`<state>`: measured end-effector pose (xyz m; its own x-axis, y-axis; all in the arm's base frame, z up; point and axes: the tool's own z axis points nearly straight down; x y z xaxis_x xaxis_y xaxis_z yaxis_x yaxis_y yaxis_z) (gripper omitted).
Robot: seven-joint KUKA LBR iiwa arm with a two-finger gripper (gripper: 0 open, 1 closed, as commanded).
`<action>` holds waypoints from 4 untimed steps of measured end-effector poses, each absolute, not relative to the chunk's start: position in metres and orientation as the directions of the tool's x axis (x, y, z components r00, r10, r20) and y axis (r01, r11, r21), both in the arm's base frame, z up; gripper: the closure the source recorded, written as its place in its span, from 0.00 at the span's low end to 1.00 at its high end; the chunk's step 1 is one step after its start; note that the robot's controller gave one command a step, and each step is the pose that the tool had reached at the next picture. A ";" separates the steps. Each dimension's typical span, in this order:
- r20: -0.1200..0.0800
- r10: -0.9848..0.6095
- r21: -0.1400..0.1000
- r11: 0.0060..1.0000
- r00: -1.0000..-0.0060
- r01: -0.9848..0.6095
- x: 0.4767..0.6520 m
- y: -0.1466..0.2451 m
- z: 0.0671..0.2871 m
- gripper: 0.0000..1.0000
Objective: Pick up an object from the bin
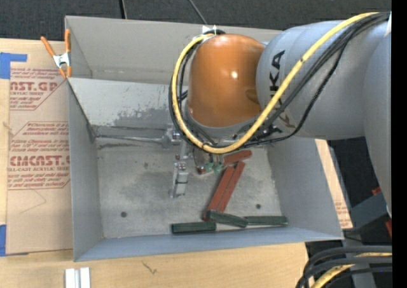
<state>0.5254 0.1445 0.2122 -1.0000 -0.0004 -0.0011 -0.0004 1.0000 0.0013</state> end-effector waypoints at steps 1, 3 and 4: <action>-0.005 -0.118 0.001 0.993 -0.993 -0.118 0.522 0.123 0.166 0.00; -0.001 -0.216 0.001 0.976 -0.976 -0.216 0.483 0.123 0.124 0.00; -0.004 -0.538 0.000 0.843 -0.843 -0.538 0.484 0.052 0.089 0.00</action>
Offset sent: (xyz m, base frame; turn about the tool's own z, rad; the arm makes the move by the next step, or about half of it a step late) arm -0.0318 -0.0454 -0.0522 -0.2634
